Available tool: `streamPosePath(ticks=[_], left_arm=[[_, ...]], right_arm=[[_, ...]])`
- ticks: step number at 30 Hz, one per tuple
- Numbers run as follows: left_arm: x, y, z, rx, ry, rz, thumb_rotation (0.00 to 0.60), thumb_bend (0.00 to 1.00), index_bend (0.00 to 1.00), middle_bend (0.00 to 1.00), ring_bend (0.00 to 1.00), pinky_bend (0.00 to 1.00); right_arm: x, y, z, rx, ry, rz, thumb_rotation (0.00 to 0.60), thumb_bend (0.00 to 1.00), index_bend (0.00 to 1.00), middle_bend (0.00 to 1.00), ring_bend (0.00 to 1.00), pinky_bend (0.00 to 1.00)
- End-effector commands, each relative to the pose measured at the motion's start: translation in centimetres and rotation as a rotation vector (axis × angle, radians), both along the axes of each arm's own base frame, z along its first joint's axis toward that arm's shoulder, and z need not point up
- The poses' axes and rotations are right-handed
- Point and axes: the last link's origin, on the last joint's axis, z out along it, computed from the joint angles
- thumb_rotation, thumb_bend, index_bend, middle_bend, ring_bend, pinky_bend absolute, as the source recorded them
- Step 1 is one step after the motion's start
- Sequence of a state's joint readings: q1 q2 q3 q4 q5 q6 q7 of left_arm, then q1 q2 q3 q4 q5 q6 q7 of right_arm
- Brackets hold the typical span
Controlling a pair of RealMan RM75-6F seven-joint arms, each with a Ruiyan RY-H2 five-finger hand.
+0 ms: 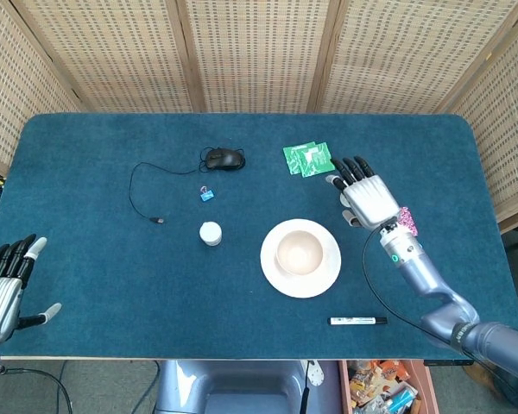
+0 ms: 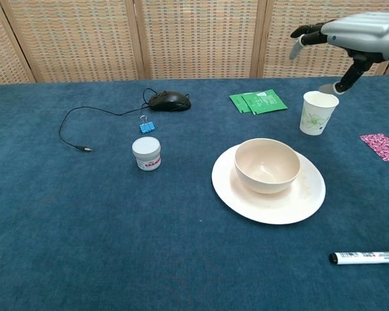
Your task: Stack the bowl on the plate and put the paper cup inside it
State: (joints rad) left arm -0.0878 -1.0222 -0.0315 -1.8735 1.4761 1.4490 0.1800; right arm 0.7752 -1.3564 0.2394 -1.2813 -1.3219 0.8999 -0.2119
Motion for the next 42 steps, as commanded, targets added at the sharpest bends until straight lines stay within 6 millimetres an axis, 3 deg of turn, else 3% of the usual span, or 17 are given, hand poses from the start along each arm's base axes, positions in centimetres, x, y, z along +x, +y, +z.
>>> streamPosePath(ticks=[1, 9, 23, 30, 42], left_arm=[[-0.2, 0.5, -0.1, -0.001, 0.004, 0.017, 0.6, 0.0, 0.0, 0.0, 0.0, 0.0], [-0.5, 1.2, -0.5, -0.006, 0.003, 0.034, 0.6, 0.0, 0.0, 0.0, 0.0, 0.0], [-0.6, 1.5, -0.7, -0.018, 0.006, 0.043, 0.6, 0.0, 0.0, 0.0, 0.0, 0.0], [-0.7, 1.5, -0.8, -0.018, 0.011, 0.047, 0.6, 0.0, 0.0, 0.0, 0.0, 0.0], [-0.7, 1.6, -1.0, -0.022, 0.017, 0.051, 0.6, 0.0, 0.0, 0.0, 0.0, 0.0]], right_arm=[[-0.7, -2.0, -2.4, 0.028, 0.027, -0.066, 0.6, 0.29, 0.26, 0.0, 0.0, 0.0], [-3.6, -3.3, -4.9, 0.067, 0.035, -0.151, 0.6, 0.29, 0.33, 0.0, 0.0, 0.0], [-6.5, -4.6, -4.3, 0.05, 0.043, -0.216, 0.6, 0.3, 0.34, 0.0, 0.0, 0.0], [-6.4, -4.4, -4.2, 0.055, 0.025, -0.184, 0.6, 0.3, 0.35, 0.0, 0.0, 0.0], [-6.1, -4.9, -2.0, 0.014, -0.016, -0.16, 0.6, 0.3, 0.36, 0.0, 0.0, 0.0]])
